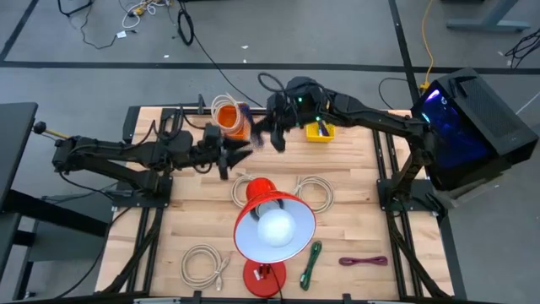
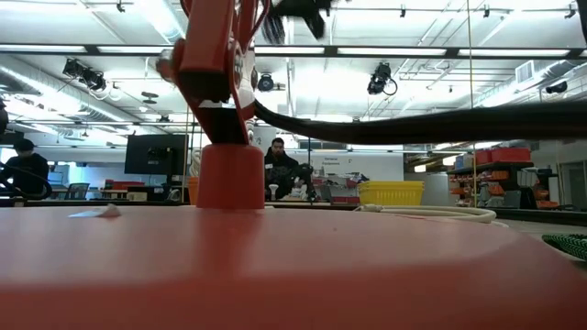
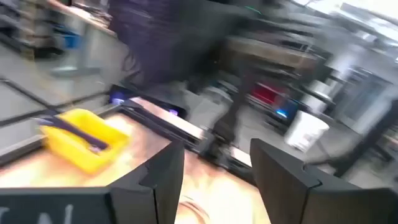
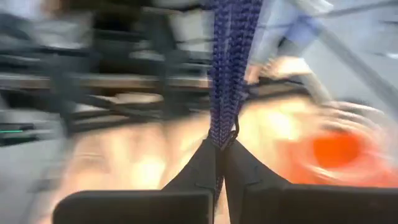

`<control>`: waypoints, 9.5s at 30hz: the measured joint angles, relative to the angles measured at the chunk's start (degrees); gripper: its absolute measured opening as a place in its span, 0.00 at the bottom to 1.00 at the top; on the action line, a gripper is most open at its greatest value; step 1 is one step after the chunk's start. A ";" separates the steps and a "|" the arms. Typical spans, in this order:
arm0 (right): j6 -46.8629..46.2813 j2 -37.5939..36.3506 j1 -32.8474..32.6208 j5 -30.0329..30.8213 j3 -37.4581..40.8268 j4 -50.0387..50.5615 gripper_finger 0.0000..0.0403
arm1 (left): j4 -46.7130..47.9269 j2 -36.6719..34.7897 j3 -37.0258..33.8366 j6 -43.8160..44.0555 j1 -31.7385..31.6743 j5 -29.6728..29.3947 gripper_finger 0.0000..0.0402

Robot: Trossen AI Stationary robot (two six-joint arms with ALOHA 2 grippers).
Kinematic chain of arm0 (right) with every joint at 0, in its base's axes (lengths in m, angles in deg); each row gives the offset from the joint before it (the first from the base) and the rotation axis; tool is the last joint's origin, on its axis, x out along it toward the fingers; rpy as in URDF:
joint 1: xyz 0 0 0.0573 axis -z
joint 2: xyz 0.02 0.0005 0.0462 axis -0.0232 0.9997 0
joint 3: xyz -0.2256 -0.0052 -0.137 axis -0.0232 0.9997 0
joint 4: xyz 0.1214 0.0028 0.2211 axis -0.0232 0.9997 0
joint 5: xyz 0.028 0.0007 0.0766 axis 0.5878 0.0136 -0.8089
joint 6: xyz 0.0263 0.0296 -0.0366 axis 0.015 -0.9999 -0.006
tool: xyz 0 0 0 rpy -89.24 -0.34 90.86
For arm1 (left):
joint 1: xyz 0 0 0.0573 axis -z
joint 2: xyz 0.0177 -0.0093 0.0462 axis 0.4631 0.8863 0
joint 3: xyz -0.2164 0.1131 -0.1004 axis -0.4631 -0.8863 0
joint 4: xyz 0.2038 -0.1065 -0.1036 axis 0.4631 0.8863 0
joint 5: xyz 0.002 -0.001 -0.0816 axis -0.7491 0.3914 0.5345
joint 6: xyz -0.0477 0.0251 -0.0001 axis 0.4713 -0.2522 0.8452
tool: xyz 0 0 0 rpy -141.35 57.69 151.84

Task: Pick & Place USB Port
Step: Put the blue USB cable into the yellow bin, then put the brown HDMI cable into the orange bin

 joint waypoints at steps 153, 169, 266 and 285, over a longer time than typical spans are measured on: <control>-25.35 -12.55 -6.56 13.02 64.52 1.06 0.48 | 9.80 -1.93 0.02 1.71 -0.07 -1.47 0.46; -25.60 -18.86 -5.72 10.72 62.67 0.76 0.02 | 10.12 -1.93 0.02 1.62 -0.07 -1.47 0.46; -5.17 -18.91 -0.54 27.50 18.69 6.73 0.55 | -4.01 8.52 0.02 8.07 -14.49 -0.43 0.04; -5.35 -18.93 -0.37 27.44 18.69 7.26 0.53 | 20.11 1.34 0.04 0.21 -33.69 1.13 0.04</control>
